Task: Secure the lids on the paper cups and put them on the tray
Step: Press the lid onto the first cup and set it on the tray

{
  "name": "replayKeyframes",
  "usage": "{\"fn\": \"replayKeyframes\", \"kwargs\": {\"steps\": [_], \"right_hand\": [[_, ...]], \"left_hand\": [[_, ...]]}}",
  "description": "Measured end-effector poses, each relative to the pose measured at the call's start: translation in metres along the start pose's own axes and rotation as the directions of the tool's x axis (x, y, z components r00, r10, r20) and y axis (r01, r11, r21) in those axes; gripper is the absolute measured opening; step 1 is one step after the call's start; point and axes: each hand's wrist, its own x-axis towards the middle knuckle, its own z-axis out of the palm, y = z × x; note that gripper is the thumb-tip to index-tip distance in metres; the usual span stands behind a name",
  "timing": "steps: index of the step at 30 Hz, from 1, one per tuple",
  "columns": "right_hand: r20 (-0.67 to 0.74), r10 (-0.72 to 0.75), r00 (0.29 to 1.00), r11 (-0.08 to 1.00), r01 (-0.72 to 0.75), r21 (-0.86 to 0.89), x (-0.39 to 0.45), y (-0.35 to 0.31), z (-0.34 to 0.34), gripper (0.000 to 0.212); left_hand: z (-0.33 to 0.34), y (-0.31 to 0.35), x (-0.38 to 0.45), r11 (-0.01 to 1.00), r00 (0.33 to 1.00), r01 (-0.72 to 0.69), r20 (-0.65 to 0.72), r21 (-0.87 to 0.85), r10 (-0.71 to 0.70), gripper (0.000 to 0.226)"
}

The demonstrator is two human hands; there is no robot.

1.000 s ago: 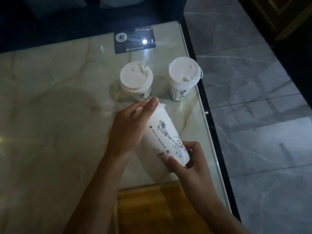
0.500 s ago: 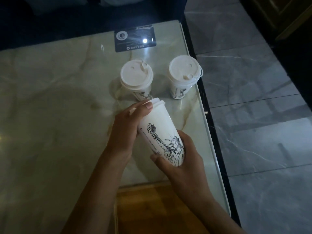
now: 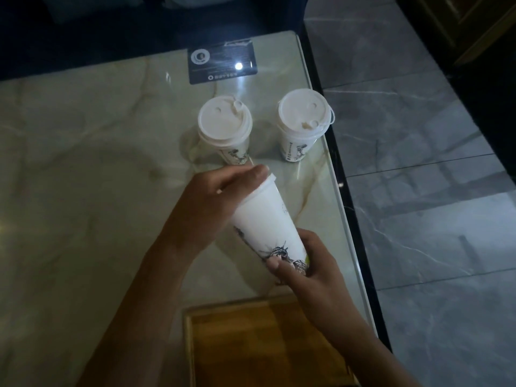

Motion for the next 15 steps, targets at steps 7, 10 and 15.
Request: {"fn": "replayKeyframes", "kwargs": {"steps": [7, 10, 15], "right_hand": [[-0.052, -0.118, 0.992, 0.991, 0.115, -0.066, 0.003, 0.006, 0.009, 0.070], [-0.058, -0.108, 0.992, 0.994, 0.106, -0.037, 0.006, 0.005, 0.006, 0.072], [0.042, 0.168, 0.985, 0.955, -0.173, 0.240, 0.006, -0.004, -0.001, 0.067]], "left_hand": [[0.008, 0.011, -0.001, 0.981, 0.988, 0.047, -0.155, 0.190, -0.018, 0.061], [0.008, 0.009, -0.001, 0.981, 0.985, -0.006, -0.166, 0.192, 0.039, 0.059], [0.000, 0.005, 0.000, 0.979, 0.978, -0.098, -0.165, 0.180, 0.128, 0.034]]}}
